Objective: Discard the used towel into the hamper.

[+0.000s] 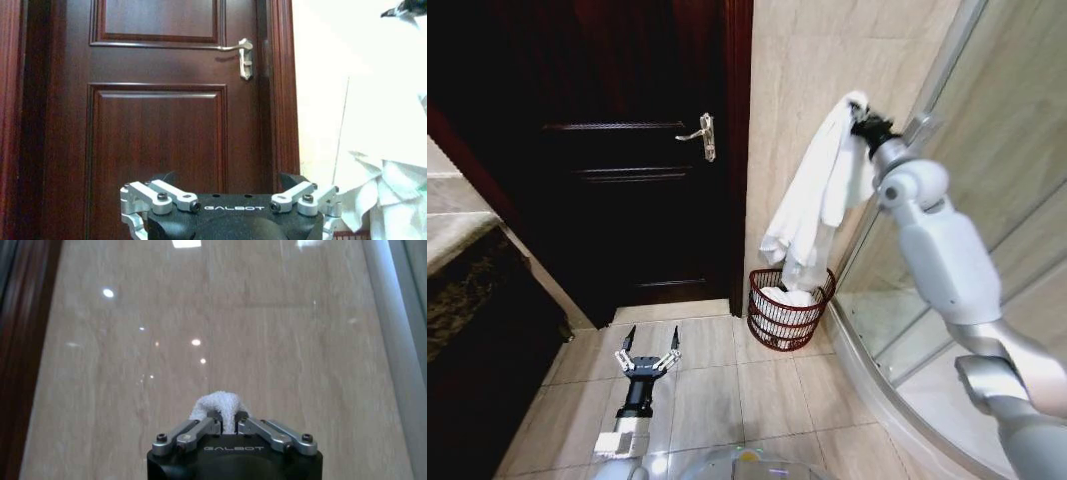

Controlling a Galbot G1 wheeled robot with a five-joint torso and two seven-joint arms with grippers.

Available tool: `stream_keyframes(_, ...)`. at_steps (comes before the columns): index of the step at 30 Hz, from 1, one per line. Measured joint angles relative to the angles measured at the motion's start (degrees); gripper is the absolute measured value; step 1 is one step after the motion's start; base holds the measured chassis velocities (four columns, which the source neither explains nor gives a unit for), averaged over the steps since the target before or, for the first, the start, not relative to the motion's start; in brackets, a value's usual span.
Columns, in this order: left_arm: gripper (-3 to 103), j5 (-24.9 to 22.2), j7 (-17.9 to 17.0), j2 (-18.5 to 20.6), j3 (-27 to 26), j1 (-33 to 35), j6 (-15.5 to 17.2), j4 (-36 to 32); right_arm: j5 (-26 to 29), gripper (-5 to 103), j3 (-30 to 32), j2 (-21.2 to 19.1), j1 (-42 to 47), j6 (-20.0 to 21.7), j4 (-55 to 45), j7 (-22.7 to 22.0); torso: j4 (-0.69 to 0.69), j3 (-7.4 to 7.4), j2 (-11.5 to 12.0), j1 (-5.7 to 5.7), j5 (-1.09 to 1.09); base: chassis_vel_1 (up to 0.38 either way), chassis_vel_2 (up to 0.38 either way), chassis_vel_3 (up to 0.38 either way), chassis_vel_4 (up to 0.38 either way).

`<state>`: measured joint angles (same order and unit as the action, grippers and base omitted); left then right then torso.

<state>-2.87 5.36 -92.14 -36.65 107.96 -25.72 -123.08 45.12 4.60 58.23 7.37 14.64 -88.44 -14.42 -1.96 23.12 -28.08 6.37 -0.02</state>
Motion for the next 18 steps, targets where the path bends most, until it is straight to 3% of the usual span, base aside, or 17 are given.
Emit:
stream_keyframes(8,100,0.0,0.5,0.0,-0.4,0.6,-0.4,0.1,-2.9,8,-1.0,3.3,0.7,-2.4,5.2,1.0,-0.02,-1.21,2.0,-0.78,0.00,0.000,0.000,0.000,0.000)
stream_keyframes(18,100,-0.1,0.5,0.0,-0.4,0.2,-0.5,1.3,-5.7,8,0.7,4.4,9.0,-2.3,2.6,1.4,-0.02,-2.71,4.5,-1.80,0.02,0.000,0.000,0.000,0.000)
